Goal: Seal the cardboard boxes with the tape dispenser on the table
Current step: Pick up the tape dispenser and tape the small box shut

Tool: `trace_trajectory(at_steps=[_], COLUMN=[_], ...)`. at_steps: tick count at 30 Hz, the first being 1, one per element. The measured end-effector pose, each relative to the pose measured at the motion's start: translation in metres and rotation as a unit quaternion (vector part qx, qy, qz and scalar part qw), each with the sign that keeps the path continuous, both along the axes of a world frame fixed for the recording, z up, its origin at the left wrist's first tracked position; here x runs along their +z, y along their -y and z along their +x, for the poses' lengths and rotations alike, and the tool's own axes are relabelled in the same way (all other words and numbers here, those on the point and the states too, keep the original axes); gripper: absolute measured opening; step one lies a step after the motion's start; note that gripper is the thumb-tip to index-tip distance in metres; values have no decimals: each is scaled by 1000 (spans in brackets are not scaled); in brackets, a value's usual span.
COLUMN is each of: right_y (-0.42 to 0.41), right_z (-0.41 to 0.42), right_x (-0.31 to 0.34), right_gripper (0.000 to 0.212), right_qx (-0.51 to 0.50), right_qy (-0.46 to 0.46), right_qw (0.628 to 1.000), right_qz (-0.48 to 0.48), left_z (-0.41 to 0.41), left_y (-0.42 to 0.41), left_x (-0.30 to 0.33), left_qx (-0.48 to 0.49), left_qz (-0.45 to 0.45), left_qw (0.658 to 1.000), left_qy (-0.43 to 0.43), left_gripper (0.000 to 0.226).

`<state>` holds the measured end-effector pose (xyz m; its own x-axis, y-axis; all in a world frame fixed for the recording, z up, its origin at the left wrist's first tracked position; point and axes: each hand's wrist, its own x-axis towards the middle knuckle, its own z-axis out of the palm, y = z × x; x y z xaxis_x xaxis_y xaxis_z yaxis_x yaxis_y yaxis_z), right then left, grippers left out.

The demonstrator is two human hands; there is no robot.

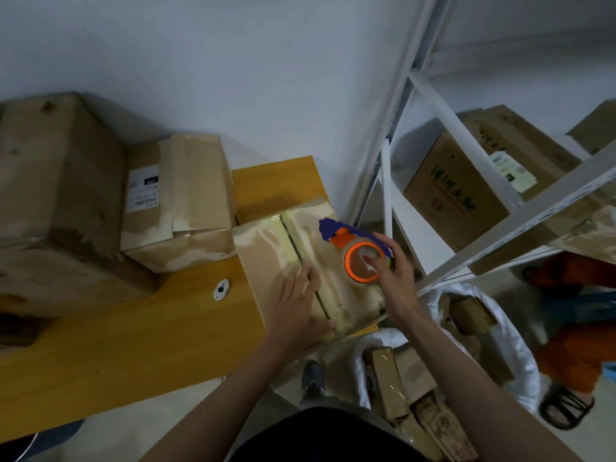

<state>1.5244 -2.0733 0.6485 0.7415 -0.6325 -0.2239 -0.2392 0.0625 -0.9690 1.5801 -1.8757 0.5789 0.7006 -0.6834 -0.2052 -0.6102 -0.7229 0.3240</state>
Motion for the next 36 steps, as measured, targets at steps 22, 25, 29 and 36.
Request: trace_trajectory(at_steps=[22, 25, 29, 36], right_y=[-25, -20, -15, 13], right_z=[29, 21, 10, -4], right_x=[-2, -12, -9, 11], right_gripper=[33, 48, 56, 65], right_qx=[-36, -45, -15, 43], right_qy=[45, 56, 46, -26], right_qw=[995, 989, 976, 965], right_qz=[84, 131, 213, 259], left_z=[24, 45, 98, 163], left_y=[-54, -39, -3, 11], left_x=[6, 27, 45, 45], left_qx=[-118, -70, 44, 94], left_qz=[42, -4, -18, 87], left_qw=[991, 997, 999, 985], left_qy=[40, 12, 4, -118], left_gripper=[121, 72, 85, 115])
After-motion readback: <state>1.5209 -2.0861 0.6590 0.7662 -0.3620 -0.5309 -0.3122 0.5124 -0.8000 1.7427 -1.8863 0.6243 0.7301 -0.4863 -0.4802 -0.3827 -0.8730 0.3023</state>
